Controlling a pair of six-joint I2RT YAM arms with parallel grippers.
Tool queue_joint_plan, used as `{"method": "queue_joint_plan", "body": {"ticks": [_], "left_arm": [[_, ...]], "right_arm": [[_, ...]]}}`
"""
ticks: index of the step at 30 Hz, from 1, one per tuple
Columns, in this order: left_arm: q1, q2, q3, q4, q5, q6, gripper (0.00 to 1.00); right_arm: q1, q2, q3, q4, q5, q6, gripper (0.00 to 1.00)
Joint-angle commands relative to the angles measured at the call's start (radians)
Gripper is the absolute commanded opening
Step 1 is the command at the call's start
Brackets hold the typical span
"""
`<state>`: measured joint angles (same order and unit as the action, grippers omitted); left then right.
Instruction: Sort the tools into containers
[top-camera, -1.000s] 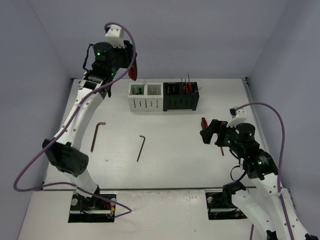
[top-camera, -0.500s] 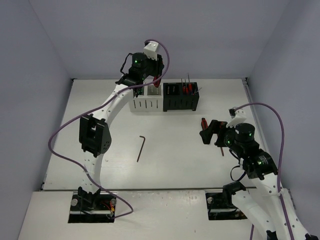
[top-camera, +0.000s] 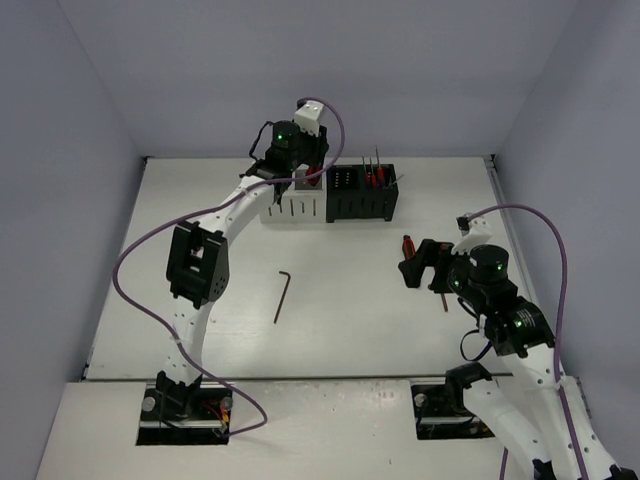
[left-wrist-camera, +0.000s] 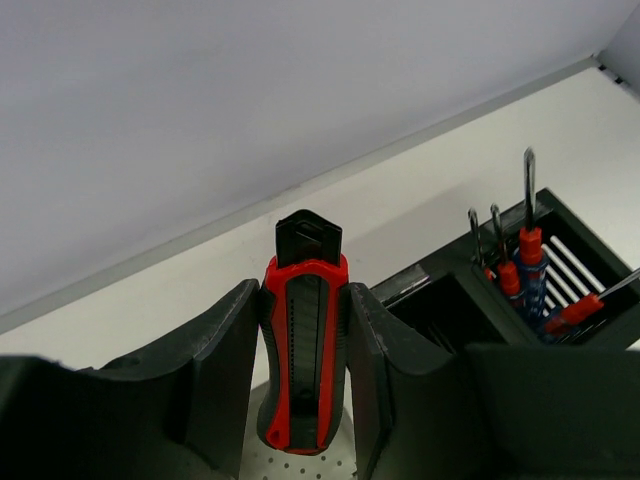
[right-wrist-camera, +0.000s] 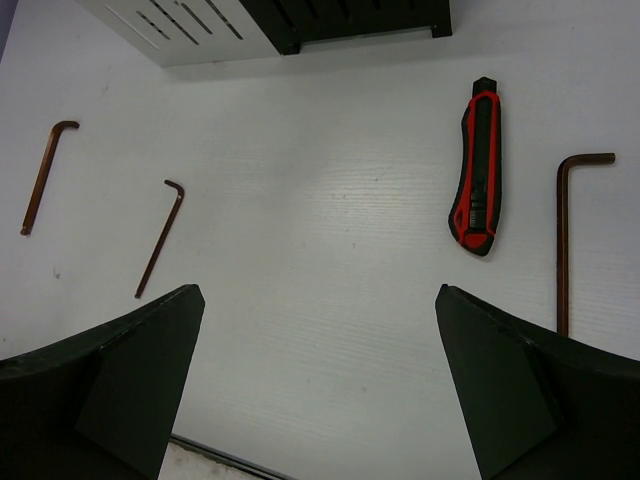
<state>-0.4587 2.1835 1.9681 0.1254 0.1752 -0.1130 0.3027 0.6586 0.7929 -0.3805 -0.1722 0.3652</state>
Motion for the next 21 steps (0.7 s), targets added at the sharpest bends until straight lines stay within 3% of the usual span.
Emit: {"method": "queue_joint_plan", "body": {"ticks": [1, 4, 13, 21], "left_arm": [[0.005, -0.044, 0.009, 0.151, 0.001, 0.044, 0.0], [0.008, -0.036, -0.002, 0.152, 0.009, 0.044, 0.01], [0.021, -0.01, -0.044, 0.154, 0.033, 0.014, 0.26], [0.028, 0.001, -0.074, 0.152, 0.05, 0.008, 0.33]], "right_arm": [[0.007, 0.029, 0.009, 0.038, -0.007, -0.021, 1.0], [0.007, 0.033, 0.011, 0.038, -0.001, -0.025, 1.0], [0.007, 0.05, -0.001, 0.038, 0.005, -0.028, 1.0], [0.007, 0.06, -0.018, 0.038, 0.007, -0.025, 1.0]]}}
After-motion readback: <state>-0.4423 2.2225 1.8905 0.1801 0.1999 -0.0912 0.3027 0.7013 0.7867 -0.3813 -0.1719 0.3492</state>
